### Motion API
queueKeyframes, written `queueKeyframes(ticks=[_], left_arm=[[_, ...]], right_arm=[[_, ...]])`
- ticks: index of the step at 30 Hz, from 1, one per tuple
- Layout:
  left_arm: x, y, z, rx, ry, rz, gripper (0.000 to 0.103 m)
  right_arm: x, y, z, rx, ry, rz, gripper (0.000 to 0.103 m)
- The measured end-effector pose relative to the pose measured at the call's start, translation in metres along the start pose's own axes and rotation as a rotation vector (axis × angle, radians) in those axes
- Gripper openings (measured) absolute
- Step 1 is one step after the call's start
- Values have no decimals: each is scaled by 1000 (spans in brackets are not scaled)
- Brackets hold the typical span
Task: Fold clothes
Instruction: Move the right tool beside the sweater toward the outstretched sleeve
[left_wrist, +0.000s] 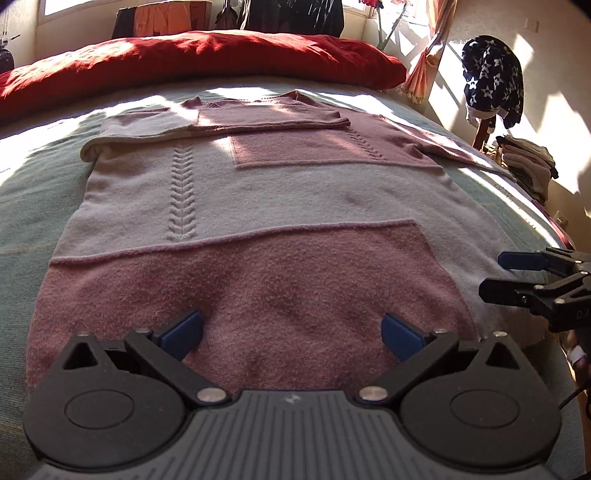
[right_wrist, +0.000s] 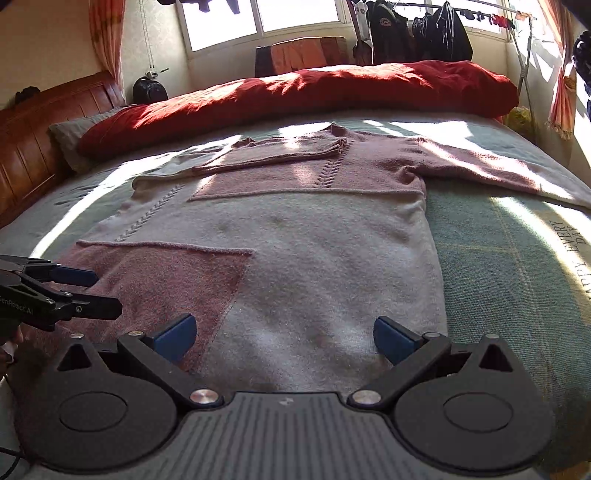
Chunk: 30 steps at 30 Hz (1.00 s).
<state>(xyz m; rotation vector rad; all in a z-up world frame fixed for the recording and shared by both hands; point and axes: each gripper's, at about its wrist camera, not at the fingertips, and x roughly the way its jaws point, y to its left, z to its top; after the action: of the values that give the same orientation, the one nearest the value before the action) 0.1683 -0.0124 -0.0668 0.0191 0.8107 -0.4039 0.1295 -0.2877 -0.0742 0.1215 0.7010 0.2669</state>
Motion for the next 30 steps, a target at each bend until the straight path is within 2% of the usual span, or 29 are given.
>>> queueKeyframes(ticks=[6, 9, 13, 17, 20, 22, 25, 27, 30], left_arm=[[-6, 9, -9, -29, -26, -31, 102], [-6, 8, -13, -1, -39, -35, 102], [-12, -2, -11, -8, -39, 13, 102], [-29, -18, -13, 22, -107, -61, 102], [-23, -24, -20, 14, -68, -101, 102], [-16, -24, -28, -26, -43, -104, 102], [-23, -23, -30, -59, -66, -105, 102], [-30, -21, -25, -72, -77, -105, 102], [-32, -20, -17, -52, -97, -73, 102]], right_arm=[[4, -13, -7, 100, 1, 24, 103], [7, -14, -6, 113, 11, 19, 103], [7, -11, -9, 79, 2, 16, 103], [5, -10, -12, 52, -13, 20, 103], [5, -6, -14, 21, -18, 8, 103], [4, -2, -16, -12, -16, -8, 103], [-2, 5, -20, -62, -14, -27, 103], [-10, 7, -21, -65, -21, -9, 103], [-18, 3, -20, -13, -47, 69, 103]])
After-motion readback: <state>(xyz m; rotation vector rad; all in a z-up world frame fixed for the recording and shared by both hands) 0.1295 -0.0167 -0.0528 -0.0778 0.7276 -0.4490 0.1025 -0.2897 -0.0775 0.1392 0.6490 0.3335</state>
